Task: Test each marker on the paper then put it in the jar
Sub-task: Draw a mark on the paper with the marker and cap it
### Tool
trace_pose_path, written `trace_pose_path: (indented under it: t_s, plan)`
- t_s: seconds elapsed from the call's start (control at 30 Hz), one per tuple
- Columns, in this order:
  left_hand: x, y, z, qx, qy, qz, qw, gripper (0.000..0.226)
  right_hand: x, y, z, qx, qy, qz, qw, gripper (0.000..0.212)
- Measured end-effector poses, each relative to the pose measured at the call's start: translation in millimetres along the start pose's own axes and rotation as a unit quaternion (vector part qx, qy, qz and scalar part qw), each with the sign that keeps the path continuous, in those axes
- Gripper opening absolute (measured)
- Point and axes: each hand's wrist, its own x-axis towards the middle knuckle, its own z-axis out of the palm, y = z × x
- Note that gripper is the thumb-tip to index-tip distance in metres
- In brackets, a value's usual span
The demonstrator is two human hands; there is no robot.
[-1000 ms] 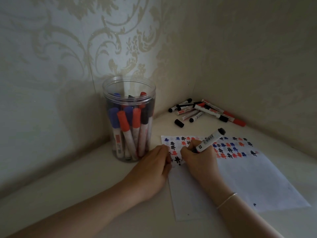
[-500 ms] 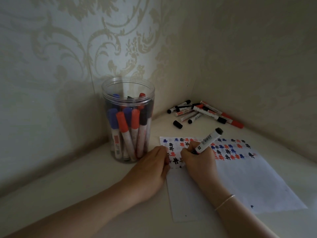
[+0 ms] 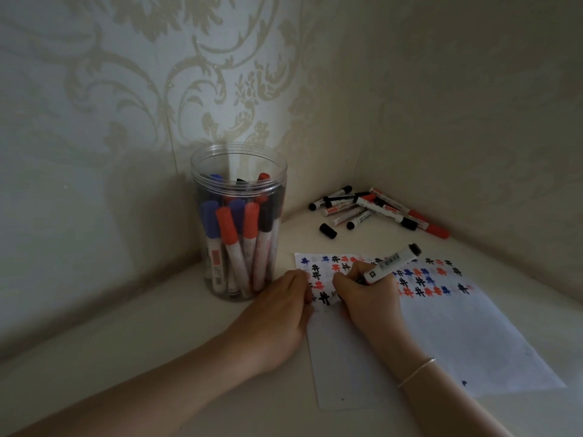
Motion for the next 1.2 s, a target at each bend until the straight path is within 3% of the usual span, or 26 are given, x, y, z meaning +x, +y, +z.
trace_pose_path:
  t_s: [0.3,0.4,0.53,0.63,0.8,0.87,1.0,1.2]
  plan:
    - [0.3,-0.6,0.9,0.006,-0.006,-0.002,1.000,0.005,-2.2,-3.4,0.1,0.007,-0.024,0.001,1.000,0.036]
    - [0.6,0.1,-0.3,0.016,-0.010,0.007,1.000,0.006,1.8,-5.0,-7.3,0.098,-0.009,0.042,0.994,0.029]
    - [0.0,3.2,-2.3,0.055,-0.028,0.022,0.998,0.010,21.2,-0.4,-35.8,0.364,-0.018,0.191,0.911,0.022]
    - [5.1,8.6,-5.6,0.084,-0.039,0.007,0.996,0.008,35.7,2.6,-58.4,0.390,-0.040,0.225,0.892,0.027]
    - [22.7,28.1,-15.8,0.133,-0.003,-0.017,0.991,0.024,56.7,-0.1,-79.6,0.429,-0.031,0.235,0.872,0.006]
    - [37.9,39.6,-18.9,0.157,0.026,-0.020,0.987,0.026,64.9,-1.5,-80.9,0.422,-0.019,0.234,0.875,0.013]
    - [89.9,43.0,-14.9,0.213,0.056,-0.010,0.975,0.048,72.2,-10.7,-77.2,0.349,0.013,0.229,0.909,0.005]
    - [146.5,20.8,14.2,0.272,0.007,-0.044,0.961,0.034,65.3,-12.1,-77.8,0.319,0.021,0.190,0.928,0.005]
